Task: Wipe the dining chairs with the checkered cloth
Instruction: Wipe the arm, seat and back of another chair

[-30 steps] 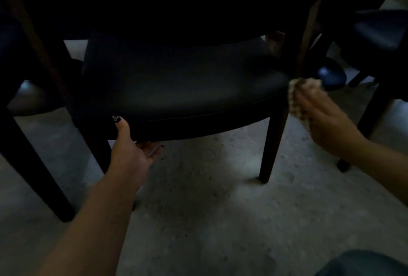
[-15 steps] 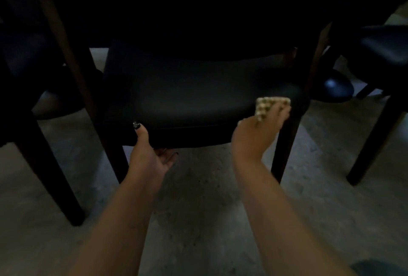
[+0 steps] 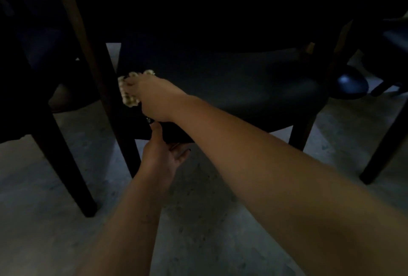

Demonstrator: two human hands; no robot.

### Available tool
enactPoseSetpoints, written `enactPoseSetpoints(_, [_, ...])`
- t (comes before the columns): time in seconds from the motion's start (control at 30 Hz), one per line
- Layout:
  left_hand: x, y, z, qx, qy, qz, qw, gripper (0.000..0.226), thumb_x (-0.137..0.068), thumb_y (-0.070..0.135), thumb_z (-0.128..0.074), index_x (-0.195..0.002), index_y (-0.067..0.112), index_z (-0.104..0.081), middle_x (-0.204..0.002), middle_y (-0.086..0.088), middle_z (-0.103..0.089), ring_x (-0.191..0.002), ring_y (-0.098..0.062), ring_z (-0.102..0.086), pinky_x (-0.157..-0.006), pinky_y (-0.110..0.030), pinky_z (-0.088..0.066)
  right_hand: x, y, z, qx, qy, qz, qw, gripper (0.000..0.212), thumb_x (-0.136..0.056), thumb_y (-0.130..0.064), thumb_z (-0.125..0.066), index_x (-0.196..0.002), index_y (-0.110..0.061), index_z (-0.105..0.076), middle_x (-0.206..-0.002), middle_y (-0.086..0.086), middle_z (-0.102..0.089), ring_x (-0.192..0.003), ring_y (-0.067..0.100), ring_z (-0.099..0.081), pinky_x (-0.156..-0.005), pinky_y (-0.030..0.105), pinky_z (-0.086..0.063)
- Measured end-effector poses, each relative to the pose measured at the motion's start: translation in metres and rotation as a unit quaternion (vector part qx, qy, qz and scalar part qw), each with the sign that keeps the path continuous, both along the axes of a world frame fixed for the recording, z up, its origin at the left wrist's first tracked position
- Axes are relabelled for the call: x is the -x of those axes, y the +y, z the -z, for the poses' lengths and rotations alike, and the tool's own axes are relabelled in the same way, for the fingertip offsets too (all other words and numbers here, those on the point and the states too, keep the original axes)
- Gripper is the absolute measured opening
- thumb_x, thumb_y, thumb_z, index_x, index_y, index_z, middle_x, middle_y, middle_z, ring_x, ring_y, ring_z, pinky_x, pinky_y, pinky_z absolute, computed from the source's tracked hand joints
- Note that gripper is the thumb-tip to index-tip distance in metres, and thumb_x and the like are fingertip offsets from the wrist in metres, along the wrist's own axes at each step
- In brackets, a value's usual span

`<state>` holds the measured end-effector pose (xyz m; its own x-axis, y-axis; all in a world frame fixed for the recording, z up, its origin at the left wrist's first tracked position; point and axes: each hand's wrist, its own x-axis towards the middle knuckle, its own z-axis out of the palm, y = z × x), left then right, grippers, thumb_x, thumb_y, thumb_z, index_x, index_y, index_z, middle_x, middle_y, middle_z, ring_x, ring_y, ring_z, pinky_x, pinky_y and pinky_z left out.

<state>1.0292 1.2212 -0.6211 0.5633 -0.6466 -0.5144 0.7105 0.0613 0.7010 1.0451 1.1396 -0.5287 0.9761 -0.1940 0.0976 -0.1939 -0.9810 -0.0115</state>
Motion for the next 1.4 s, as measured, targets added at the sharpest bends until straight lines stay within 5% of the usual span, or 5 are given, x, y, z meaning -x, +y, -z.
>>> enactPoseSetpoints(0.2, [-0.005,0.004,0.012,0.015,-0.071,0.039,0.997,0.043,-0.092,0.068,-0.033,-0.098,0.036,-0.06,-0.106,0.003,-0.072,-0.093,-0.018,-0.071,-0.074,-0.033,-0.047,0.049,-0.026,0.007,-0.051,-0.017,0.012,0.999,0.067,-0.082,0.008,-0.047,-0.145,-0.015,-0.039,-0.152,0.003,-0.033,-0.136,0.027,-0.034,-0.105,0.041,-0.038])
enactPoseSetpoints(0.6, [-0.003,0.007,0.006,0.019,-0.015,0.013,1.0,0.036,-0.084,0.068,-0.047,-0.095,0.034,-0.05,-0.108,-0.008,-0.07,-0.101,-0.027,-0.069,-0.089,-0.046,-0.049,0.232,-0.126,0.018,-0.079,-0.121,0.268,0.953,0.068,-0.074,0.02,-0.046,-0.136,-0.005,-0.048,-0.146,0.011,-0.041,-0.138,0.029,-0.036,-0.118,0.031,-0.019])
enactPoseSetpoints(0.83, [0.003,-0.004,0.003,0.002,-0.001,-0.015,1.0,0.039,-0.088,0.067,-0.044,-0.097,0.03,-0.055,-0.098,-0.005,-0.069,-0.091,-0.023,-0.067,-0.078,-0.04,-0.047,0.133,-0.075,0.014,-0.133,-0.276,0.238,0.922,0.054,-0.069,0.019,-0.05,-0.122,0.009,-0.058,-0.133,0.027,-0.052,-0.128,0.037,-0.047,-0.11,0.023,-0.022])
enactPoseSetpoints(1.07, [-0.003,0.002,0.006,0.012,-0.014,0.017,1.0,0.039,-0.094,0.06,-0.039,-0.099,0.026,-0.058,-0.113,-0.007,-0.066,-0.097,-0.025,-0.065,-0.105,-0.05,-0.041,-0.029,-0.003,0.01,-0.064,-0.072,0.07,0.993,0.05,-0.089,-0.007,-0.049,-0.139,-0.011,-0.044,-0.136,0.008,-0.046,-0.123,0.025,-0.045,-0.099,0.033,-0.041])
enactPoseSetpoints(1.4, [-0.01,0.005,0.014,0.024,-0.05,0.028,0.998,0.043,-0.084,0.067,-0.047,-0.1,0.028,-0.055,-0.098,-0.008,-0.075,-0.099,-0.031,-0.07,-0.078,-0.041,-0.051,0.117,-0.11,0.011,-0.059,-0.081,0.259,0.961,0.05,-0.08,-0.004,-0.049,-0.128,-0.016,-0.055,-0.129,0.009,-0.058,-0.119,0.031,-0.054,-0.099,0.04,-0.044])
